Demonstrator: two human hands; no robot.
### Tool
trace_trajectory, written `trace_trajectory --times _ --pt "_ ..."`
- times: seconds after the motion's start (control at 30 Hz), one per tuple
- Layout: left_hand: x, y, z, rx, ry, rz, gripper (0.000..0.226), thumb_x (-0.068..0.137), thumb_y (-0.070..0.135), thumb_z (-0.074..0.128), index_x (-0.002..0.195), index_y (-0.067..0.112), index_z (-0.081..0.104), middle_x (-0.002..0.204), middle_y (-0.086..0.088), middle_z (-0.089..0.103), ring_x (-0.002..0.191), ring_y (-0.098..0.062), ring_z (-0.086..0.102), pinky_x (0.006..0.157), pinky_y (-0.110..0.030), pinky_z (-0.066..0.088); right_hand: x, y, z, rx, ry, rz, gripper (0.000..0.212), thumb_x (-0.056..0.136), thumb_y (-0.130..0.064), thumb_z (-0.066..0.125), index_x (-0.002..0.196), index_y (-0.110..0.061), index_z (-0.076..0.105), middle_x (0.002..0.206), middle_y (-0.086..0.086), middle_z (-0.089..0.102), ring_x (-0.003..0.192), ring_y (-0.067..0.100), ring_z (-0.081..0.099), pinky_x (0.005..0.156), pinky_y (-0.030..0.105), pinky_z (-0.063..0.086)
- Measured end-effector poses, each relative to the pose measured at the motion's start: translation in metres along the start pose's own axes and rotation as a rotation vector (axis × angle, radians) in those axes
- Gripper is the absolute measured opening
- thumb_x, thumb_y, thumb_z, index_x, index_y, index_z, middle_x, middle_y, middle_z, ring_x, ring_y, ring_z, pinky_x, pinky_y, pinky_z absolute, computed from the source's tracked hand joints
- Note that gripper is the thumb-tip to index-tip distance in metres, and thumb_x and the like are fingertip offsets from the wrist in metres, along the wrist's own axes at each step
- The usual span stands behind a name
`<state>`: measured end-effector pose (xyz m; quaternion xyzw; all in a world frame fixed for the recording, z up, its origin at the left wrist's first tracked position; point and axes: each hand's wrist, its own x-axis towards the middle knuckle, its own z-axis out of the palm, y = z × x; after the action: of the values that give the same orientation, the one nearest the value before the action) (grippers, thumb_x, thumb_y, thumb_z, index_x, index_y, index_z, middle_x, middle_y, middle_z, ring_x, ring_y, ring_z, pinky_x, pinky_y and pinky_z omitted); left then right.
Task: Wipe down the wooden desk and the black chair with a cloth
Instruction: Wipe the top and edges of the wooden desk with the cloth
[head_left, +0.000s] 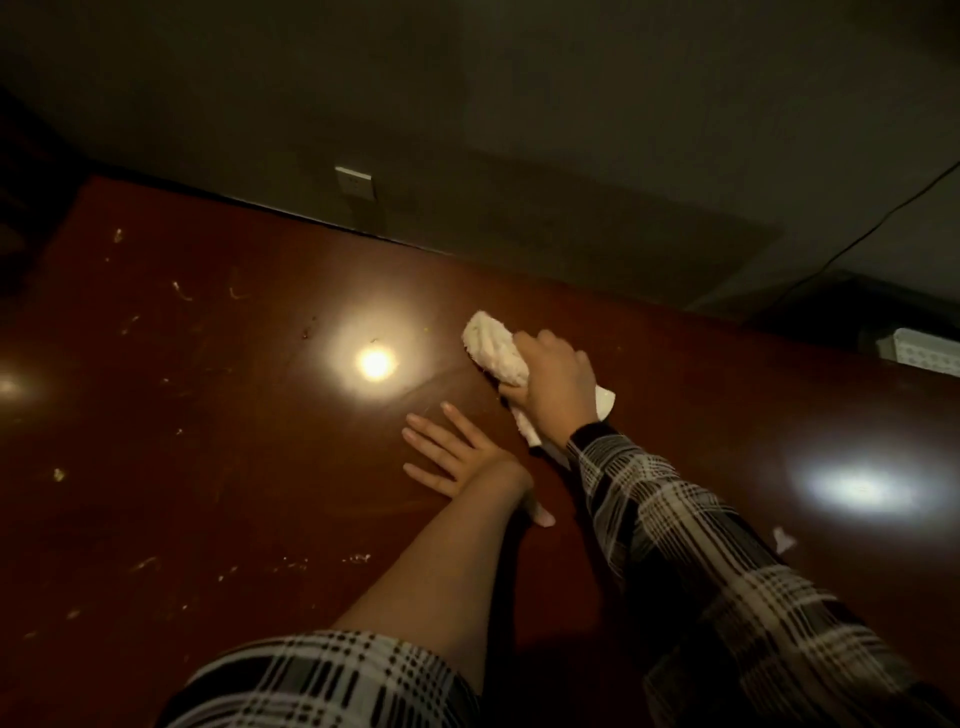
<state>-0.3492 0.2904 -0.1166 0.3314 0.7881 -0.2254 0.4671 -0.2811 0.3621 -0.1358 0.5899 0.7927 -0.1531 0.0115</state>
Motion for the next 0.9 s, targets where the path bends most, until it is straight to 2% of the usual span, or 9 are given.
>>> trace_trajectory --times 0.13,0.27,0.37,0.47,0.6,0.67,0.77,0.83,0.9 --pt "-0.006 -0.014 -0.010 0.009 0.016 0.107 0.156 0.056 0.053 0.084 0.132 0.007 -0.044 0.134 -0.035 -0.043 0.129 -0.048 -0.034 0.104 -0.060 -0.018 0.006 0.009 -0.008 0.071 -0.064 0.020 0.054 0.085 -0.035 0.064 0.133 -0.019 0.045 0.119 0.011 0.053 0.110 0.032 0.051 0.084 0.041 0.040" --pt "-0.005 -0.037 -0.039 -0.085 0.133 0.234 0.145 0.064 0.049 0.080 0.134 0.016 -0.042 0.145 -0.018 -0.039 0.138 -0.039 -0.025 0.105 -0.057 -0.019 0.042 0.032 -0.016 0.105 0.055 0.262 0.050 0.087 -0.038 0.061 0.130 -0.017 0.045 0.117 0.016 0.054 0.108 0.037 0.053 0.084 0.043 0.043" --pt "0.012 -0.067 -0.068 -0.181 0.252 0.133 0.143 0.065 0.052 0.078 0.135 0.015 -0.041 0.146 -0.019 -0.037 0.138 -0.038 -0.025 0.107 -0.054 -0.017 0.052 0.025 -0.019 0.043 0.090 0.367 0.051 0.088 -0.038 0.060 0.131 -0.016 0.043 0.118 0.016 0.053 0.109 0.035 0.053 0.087 0.045 0.044" --pt "0.032 -0.088 -0.084 -0.264 0.259 -0.023 0.152 0.055 0.054 0.083 0.136 0.012 -0.039 0.148 -0.021 -0.033 0.139 -0.037 -0.024 0.110 -0.053 -0.013 0.038 -0.005 -0.009 0.085 0.097 0.374 0.046 0.088 -0.033 0.061 0.128 -0.017 0.045 0.117 0.014 0.053 0.108 0.034 0.052 0.085 0.043 0.040" --pt "0.047 -0.082 -0.090 -0.207 0.205 -0.128 0.160 0.045 0.060 0.084 0.138 0.010 -0.037 0.146 -0.023 -0.034 0.138 -0.037 -0.027 0.111 -0.052 -0.010 -0.001 -0.063 0.019 0.020 -0.007 0.047 0.048 0.084 -0.034 0.065 0.126 -0.021 0.046 0.111 0.008 0.053 0.103 0.029 0.051 0.075 0.038 0.033" --pt "0.051 -0.078 -0.091 -0.186 0.184 -0.141 0.160 0.045 0.062 0.083 0.137 0.009 -0.037 0.145 -0.025 -0.036 0.137 -0.038 -0.028 0.111 -0.053 -0.009 0.002 -0.062 0.014 -0.018 -0.046 -0.032 0.050 0.085 -0.036 0.063 0.129 -0.021 0.044 0.111 0.006 0.053 0.102 0.027 0.050 0.075 0.037 0.031" --pt "0.054 -0.077 -0.092 -0.181 0.164 -0.135 0.161 0.045 0.060 0.083 0.135 0.005 -0.039 0.141 -0.028 -0.039 0.135 -0.042 -0.029 0.110 -0.056 -0.008 0.038 -0.037 0.003 0.010 -0.012 0.080 0.046 0.084 -0.034 0.063 0.125 -0.020 0.046 0.110 0.010 0.055 0.102 0.032 0.054 0.074 0.038 0.034" --pt "0.056 -0.077 -0.094 -0.177 0.139 -0.118 0.161 0.046 0.059 0.083 0.132 0.003 -0.042 0.139 -0.029 -0.041 0.133 -0.044 -0.031 0.110 -0.057 -0.008 0.065 -0.028 -0.003 0.075 0.052 0.239 0.048 0.085 -0.035 0.063 0.125 -0.017 0.045 0.113 0.013 0.055 0.105 0.035 0.054 0.079 0.041 0.039" --pt "0.060 -0.076 -0.098 -0.181 0.100 -0.115 0.160 0.048 0.058 0.082 0.131 0.003 -0.042 0.139 -0.029 -0.042 0.133 -0.044 -0.031 0.111 -0.058 -0.005 0.080 -0.030 -0.005 0.093 0.090 0.319 0.050 0.085 -0.036 0.064 0.127 -0.016 0.044 0.117 0.013 0.054 0.109 0.034 0.053 0.084 0.043 0.041"
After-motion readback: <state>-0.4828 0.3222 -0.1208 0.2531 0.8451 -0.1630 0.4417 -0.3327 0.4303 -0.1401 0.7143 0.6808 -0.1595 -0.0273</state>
